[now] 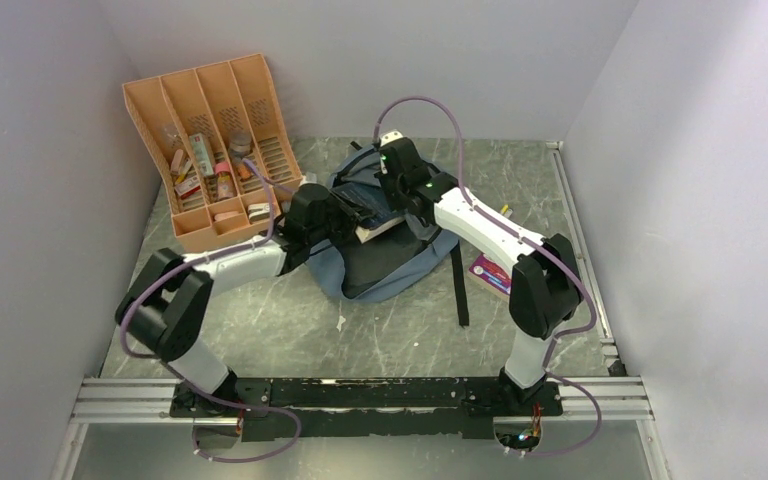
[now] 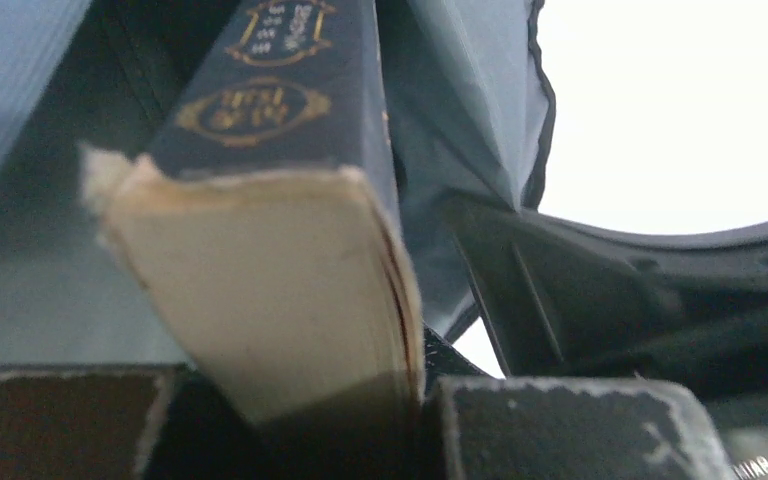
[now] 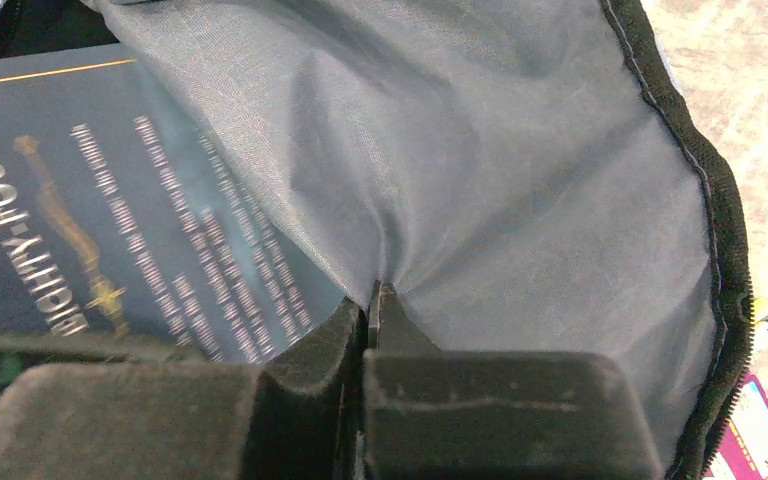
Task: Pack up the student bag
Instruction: Place the book in the student bag.
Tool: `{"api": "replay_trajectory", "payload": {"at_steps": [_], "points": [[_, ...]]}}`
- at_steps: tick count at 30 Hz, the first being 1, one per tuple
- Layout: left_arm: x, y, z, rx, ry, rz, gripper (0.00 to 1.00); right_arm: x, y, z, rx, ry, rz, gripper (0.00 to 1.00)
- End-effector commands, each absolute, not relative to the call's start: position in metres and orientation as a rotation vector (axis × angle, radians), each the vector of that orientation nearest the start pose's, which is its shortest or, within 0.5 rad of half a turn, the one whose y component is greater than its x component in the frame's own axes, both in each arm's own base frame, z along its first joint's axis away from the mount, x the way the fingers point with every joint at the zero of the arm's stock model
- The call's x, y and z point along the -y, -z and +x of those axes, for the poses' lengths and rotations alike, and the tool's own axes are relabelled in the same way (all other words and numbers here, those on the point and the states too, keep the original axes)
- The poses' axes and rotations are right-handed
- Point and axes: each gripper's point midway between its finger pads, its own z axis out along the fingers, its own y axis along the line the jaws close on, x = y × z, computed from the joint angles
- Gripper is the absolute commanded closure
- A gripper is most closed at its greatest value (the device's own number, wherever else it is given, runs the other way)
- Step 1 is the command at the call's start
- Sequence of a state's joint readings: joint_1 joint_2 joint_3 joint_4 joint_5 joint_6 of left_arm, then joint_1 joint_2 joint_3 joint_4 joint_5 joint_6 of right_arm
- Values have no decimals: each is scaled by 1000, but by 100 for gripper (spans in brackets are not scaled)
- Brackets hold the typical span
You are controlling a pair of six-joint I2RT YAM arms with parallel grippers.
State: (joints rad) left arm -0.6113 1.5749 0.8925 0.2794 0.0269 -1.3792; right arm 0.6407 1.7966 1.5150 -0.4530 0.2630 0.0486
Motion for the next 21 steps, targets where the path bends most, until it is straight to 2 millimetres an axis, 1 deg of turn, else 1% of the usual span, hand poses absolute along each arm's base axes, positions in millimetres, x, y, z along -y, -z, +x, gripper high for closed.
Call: {"api": "replay_trajectory", "payload": {"at_steps": [1,2,9,11,12,21], "points": [[335,-243,396,-1766,1491,-655,95,-264,-194,417,-2140,-161,-478,100],[339,-237,400,-1760,1495,-645,95,-266,-196,416,-2138,-172,-481,100],[347,-231,428,-1670,1473,-623,95,-268,-200,413,-2138,-198,-487,100],[353,-221,437,-1689,1448,-609,95,-267,-199,412,-2137,-198,-484,100],[357,-219,443,-1690,1441,-602,95,-267,-199,411,-2137,-200,-484,100],[378,-159,475,-1784,1374,-624,95,-267,-194,401,-2158,-236,-478,100]]}}
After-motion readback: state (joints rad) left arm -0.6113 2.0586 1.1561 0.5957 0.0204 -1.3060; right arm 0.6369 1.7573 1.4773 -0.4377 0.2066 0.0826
